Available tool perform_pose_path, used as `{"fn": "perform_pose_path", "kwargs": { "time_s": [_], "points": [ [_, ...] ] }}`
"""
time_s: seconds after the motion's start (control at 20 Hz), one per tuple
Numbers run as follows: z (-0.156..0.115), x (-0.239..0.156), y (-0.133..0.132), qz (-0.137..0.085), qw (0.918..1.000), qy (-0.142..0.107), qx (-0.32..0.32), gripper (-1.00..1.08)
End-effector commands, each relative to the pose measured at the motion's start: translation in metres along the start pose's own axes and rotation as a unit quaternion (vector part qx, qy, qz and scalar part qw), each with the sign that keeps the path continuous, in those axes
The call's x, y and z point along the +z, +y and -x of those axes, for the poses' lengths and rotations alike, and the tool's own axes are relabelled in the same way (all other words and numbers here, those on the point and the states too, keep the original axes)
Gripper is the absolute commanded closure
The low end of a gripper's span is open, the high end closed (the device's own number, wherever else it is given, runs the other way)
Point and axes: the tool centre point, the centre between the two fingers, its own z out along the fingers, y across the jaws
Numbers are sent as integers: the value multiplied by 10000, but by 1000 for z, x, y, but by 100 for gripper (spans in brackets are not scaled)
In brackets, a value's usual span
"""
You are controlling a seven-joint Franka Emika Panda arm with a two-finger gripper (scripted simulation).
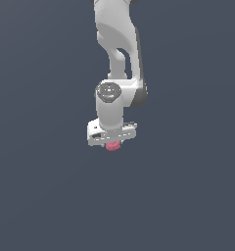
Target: Pick up the object and move it to a goal position.
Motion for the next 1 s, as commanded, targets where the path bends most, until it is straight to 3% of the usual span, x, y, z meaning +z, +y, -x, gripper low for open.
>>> {"fn": "perform_pose_path", "kwargs": {
  "time_s": [0.0, 0.5, 0.95],
  "points": [
    [10, -16, 27, -1, 10000, 1, 1, 108],
    [38, -65, 115, -5, 10000, 1, 0, 108],
    [42, -75, 134, 1, 10000, -3, 0, 108]
  ]
}}
